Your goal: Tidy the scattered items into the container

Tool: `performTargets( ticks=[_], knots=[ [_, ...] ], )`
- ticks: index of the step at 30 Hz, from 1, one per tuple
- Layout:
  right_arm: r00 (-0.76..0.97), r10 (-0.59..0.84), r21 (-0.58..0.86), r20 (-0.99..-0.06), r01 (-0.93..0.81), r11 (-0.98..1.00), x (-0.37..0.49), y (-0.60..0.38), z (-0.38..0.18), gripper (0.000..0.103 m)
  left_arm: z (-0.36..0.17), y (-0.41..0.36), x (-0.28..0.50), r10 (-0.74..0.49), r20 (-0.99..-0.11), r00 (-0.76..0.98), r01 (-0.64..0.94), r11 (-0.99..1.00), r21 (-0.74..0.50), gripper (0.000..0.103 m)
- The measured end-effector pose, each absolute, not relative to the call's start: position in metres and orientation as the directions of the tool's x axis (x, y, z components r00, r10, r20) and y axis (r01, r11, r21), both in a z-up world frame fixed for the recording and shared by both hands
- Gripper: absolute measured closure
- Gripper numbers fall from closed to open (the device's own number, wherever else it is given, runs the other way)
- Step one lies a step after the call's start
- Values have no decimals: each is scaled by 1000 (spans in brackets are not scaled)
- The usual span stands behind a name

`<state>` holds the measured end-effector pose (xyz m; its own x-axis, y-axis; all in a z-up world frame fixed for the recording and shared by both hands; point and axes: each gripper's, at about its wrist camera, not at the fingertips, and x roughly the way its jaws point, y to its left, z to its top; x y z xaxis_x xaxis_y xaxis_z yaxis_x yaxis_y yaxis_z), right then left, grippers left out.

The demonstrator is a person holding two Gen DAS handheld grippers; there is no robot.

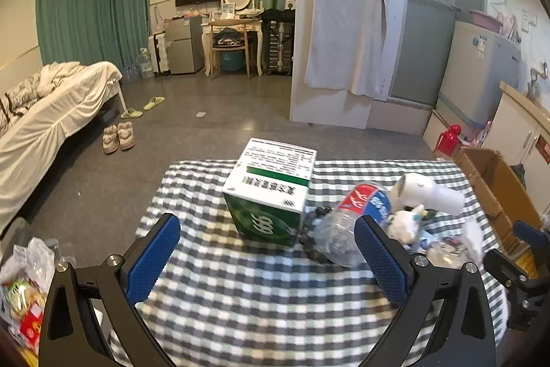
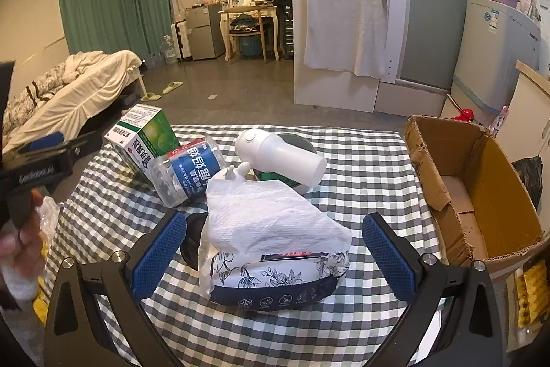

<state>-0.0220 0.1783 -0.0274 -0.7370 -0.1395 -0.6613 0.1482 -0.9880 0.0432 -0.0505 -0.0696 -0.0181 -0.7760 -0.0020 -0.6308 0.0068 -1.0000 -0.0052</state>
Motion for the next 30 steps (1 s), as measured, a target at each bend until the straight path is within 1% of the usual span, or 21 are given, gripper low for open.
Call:
performTargets(
  ticks=[3,11,17,30],
  knots=[
    [-730,-139,37,-670,154,-987,-26,176,-33,0,-23,-78,-63,18,-636,-771,-18,-1000,-6,0],
    [-708,-133,26,-694,160,-987,-34,169,-46,0,-39,-84,-98,118,-677,-727,-155,-988,-6,0],
    [-689,-117,7,-716,160,-987,-40,165,-56,0,-50,-83,-113,158,-687,-709,-194,-981,-26,0],
    [-652,-89,0,-753,135,-991,-56,165,-77,0,-77,-81,-140,141,-722,-678,-191,-982,-13,0]
  ],
)
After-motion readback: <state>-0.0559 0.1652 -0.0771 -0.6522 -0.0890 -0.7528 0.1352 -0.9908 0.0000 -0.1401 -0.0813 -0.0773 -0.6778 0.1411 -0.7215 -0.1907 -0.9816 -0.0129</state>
